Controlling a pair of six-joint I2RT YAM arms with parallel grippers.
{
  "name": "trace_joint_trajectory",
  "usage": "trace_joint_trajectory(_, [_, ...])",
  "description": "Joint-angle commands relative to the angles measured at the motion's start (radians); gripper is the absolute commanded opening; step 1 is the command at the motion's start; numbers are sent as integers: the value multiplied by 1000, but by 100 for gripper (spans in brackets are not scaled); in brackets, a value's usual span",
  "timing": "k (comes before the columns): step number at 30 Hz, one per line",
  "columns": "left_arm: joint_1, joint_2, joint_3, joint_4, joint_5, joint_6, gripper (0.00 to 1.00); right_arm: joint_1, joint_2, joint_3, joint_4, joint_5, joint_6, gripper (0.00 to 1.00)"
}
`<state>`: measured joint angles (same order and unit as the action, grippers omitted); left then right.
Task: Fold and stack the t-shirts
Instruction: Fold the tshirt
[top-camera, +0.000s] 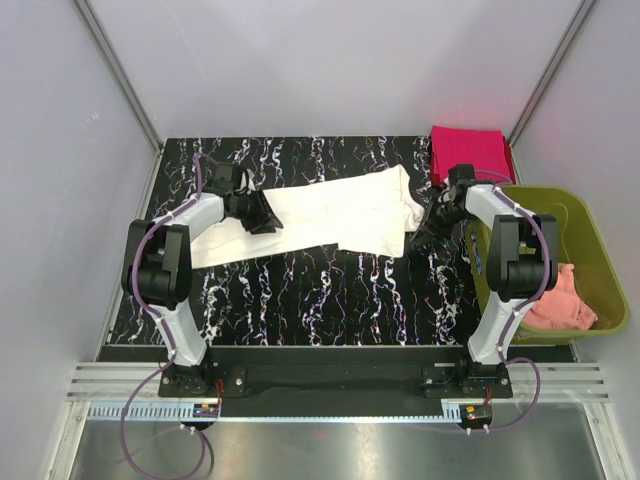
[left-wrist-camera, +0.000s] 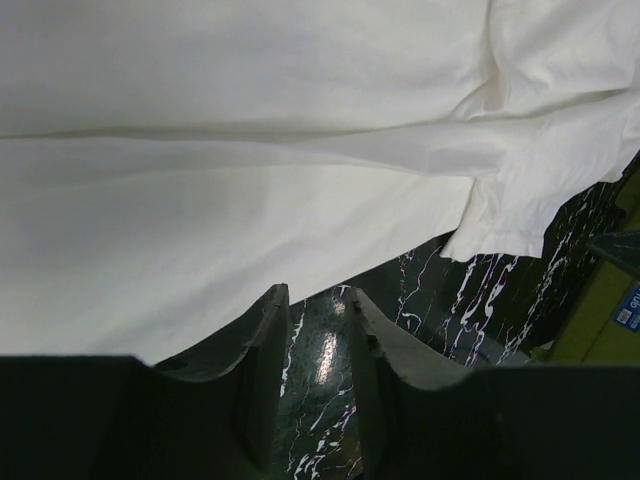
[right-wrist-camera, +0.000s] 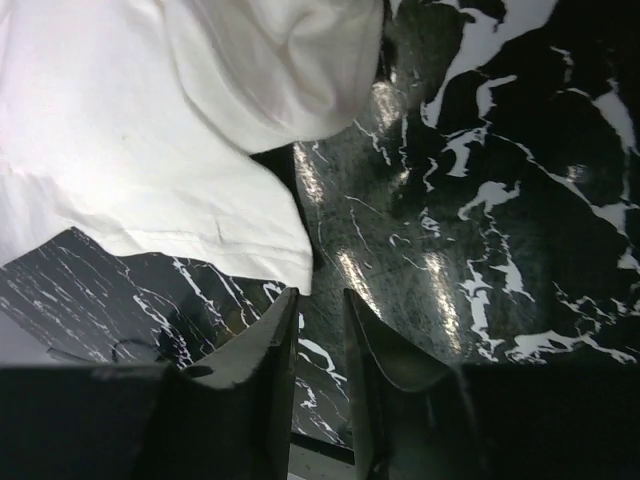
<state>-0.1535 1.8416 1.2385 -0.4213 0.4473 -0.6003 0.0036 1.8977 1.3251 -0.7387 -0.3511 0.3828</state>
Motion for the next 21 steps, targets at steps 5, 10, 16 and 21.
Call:
trace_joint_trajectory(5, [-21, -16, 1, -5, 36, 22, 34, 9, -5, -78, 125, -189, 68, 39])
trace_joint_trajectory(10, [-20, -15, 19, -36, 19, 40, 34, 9, -22, -174, 173, -209, 126, 41])
trace_joint_trajectory(16, [-20, -5, 50, -50, 24, 40, 34, 10, -2, -196, 200, -212, 133, 40])
trace_joint_trajectory(21, [-20, -7, 59, -56, 24, 43, 34, 10, 23, -201, 223, -187, 166, 36])
